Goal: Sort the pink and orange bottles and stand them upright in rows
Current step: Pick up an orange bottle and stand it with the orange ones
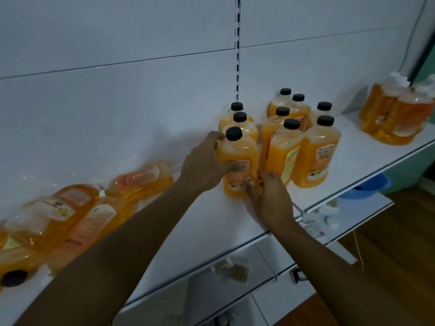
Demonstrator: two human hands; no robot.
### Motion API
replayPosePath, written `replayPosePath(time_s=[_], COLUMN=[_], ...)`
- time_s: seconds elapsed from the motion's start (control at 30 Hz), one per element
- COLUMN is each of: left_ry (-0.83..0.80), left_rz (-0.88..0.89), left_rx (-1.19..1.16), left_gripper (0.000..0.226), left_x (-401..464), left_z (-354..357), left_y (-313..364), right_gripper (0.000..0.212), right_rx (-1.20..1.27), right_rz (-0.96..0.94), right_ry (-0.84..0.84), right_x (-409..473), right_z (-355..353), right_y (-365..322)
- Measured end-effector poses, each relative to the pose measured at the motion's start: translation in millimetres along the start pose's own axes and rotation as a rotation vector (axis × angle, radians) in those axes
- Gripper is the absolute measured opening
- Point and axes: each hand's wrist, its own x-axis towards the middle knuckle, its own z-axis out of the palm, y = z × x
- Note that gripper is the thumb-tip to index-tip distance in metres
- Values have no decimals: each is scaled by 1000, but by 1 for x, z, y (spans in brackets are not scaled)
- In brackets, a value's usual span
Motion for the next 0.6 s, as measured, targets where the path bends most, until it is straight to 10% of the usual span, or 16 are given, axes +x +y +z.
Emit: replayPosePath(time_s=[0.43, 0.6], left_ry=[17, 62], left_rz=[69, 10], left_rx=[126, 188], left_gripper=[84, 82], left_x=[0, -13], left_z=[14, -13], left_y=[0, -28], right_gripper=[32, 35], right_rx=[-9, 23], right_rz=[-95, -157], right_ry=[235, 35], right_x=[-33, -36], right_z=[3, 22], right_y=[-19, -49])
